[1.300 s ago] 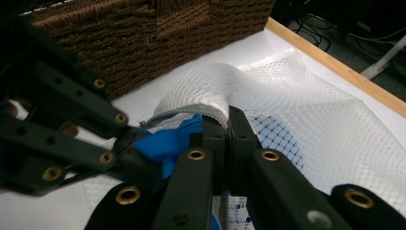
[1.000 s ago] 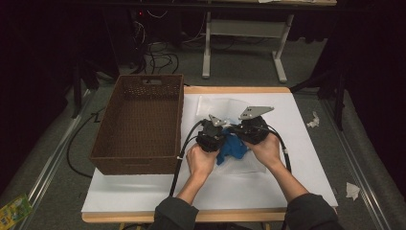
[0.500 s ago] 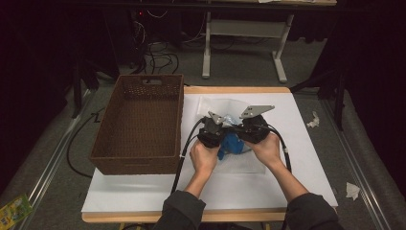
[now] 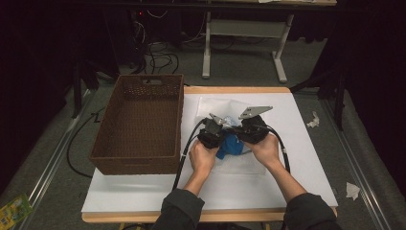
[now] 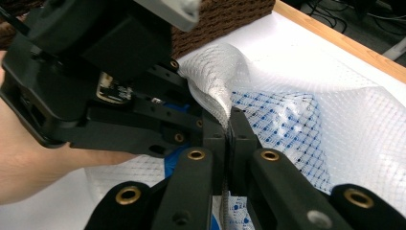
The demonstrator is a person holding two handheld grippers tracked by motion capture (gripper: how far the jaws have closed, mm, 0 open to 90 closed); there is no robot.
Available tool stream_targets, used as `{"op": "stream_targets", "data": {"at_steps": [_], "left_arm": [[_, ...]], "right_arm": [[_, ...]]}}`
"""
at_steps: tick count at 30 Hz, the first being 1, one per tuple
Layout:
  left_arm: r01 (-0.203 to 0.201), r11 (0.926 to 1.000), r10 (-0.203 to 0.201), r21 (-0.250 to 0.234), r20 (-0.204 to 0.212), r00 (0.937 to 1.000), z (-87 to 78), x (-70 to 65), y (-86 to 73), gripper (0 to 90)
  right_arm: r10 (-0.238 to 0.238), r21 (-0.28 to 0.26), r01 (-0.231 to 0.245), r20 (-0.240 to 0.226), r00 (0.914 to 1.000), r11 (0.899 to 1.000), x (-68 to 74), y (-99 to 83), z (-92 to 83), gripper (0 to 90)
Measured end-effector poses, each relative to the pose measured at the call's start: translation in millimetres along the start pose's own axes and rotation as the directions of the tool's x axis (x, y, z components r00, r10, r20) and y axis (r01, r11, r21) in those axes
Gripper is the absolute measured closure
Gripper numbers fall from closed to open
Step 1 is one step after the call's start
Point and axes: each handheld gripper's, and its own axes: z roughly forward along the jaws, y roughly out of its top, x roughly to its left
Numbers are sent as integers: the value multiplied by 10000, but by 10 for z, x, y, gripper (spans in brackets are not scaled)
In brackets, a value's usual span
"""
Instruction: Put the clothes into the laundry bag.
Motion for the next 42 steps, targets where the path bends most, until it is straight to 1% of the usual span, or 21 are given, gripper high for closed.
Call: {"op": "stream_targets", "data": {"at_steps": [3, 7, 9, 10, 11, 14, 17, 18, 20, 21, 22, 23, 26, 27, 30, 36, 37, 38, 39, 41, 42], "left_arm": [[203, 9998, -203, 4, 286, 9994, -28, 24, -13, 604], [239, 9996, -248, 171, 578, 9980, -76, 37, -21, 503], [116, 9998, -126, 158, 645, 9978, -138, 26, -17, 480], [-1, 10000, -3, 55, 624, 9980, -180, 17, -17, 475], [-23, 10000, 28, -73, 672, 9977, -217, 9, -17, 472], [-188, 9997, 201, -165, 792, 9967, -292, -33, -13, 449], [-538, 9985, 545, -96, 897, 9945, -335, -103, -32, 427], [-681, 9977, 678, 5, 911, 9935, -337, -132, -47, 416], [-1058, 9941, 1040, 244, 674, 9923, -326, -173, -92, 405], [-1052, 9936, 1026, 413, 600, 9929, -308, -175, -119, 403], [-926, 9937, 881, 633, 699, 9937, -282, -169, -143, 395], [-873, 9929, 817, 810, 698, 9942, -257, -165, -168, 386], [-741, 9902, 672, 1183, 619, 9958, -165, -167, -228, 365], [-752, 9890, 685, 1274, 562, 9961, -134, -170, -243, 361], [-744, 9866, 690, 1452, 416, 9967, -44, -181, -273, 356], [-708, 9816, 645, 1772, 409, 9971, 84, -197, -291, 383], [-780, 9799, 721, 1838, 384, 9967, 107, -201, -296, 405], [-863, 9759, 793, 2003, 427, 9959, 134, -198, -304, 457], [-857, 9762, 787, 1991, 429, 9960, 152, -196, -307, 482], [-892, 9723, 829, 2161, 377, 9958, 158, -204, -280, 531], [-980, 9697, 924, 2237, 355, 9951, 158, -204, -268, 567]], "right_arm": [[-45, 60, 45, 20, 10000, 10000, -7, 4, 8, 898], [-110, 126, 109, 46, 9999, 9999, -1, 4, 32, 897], [16, 72, -17, 114, 9999, 10000, -5, 7, 33, 897], [36, 58, -36, 157, 9999, 10000, -10, 9, 28, 897], [57, 36, -57, 165, 9998, 10000, -12, 10, 26, 897], [107, 83, -109, 184, 9998, 9999, -20, 17, 34, 897], [164, 40, -165, 177, 9997, 9999, -38, 12, 38, 897], [148, 52, -149, 196, 9997, 9999, -41, 11, 38, 897], [166, 66, -167, 221, 9996, 9998, -51, 11, 30, 897], [267, 102, -269, 209, 9994, 9996, -55, 10, 27, 897], [264, 97, -266, 219, 9994, 9996, -69, 7, 27, 897], [284, 105, -286, 245, 9993, 9995, -80, 1, 26, 897], [407, 115, -410, 239, 9989, 9991, -101, -17, 27, 897], [365, 139, -369, 242, 9990, 9992, -110, -24, 31, 897], [375, 156, -379, 255, 9990, 9992, -104, -27, 22, 897], [335, 193, -339, 238, 9992, 9992, -91, -23, 30, 897], [306, 183, -310, 231, 9993, 9994, -92, -23, 34, 898], [264, 198, -269, 230, 9994, 9994, -97, -21, 41, 897], [279, 253, -285, 224, 9994, 9993, -98, -19, 50, 897], [313, 311, -319, 215, 9993, 9990, -102, -28, 69, 897], [342, 377, -350, 232, 9991, 9987, -105, -34, 73, 897]]}}
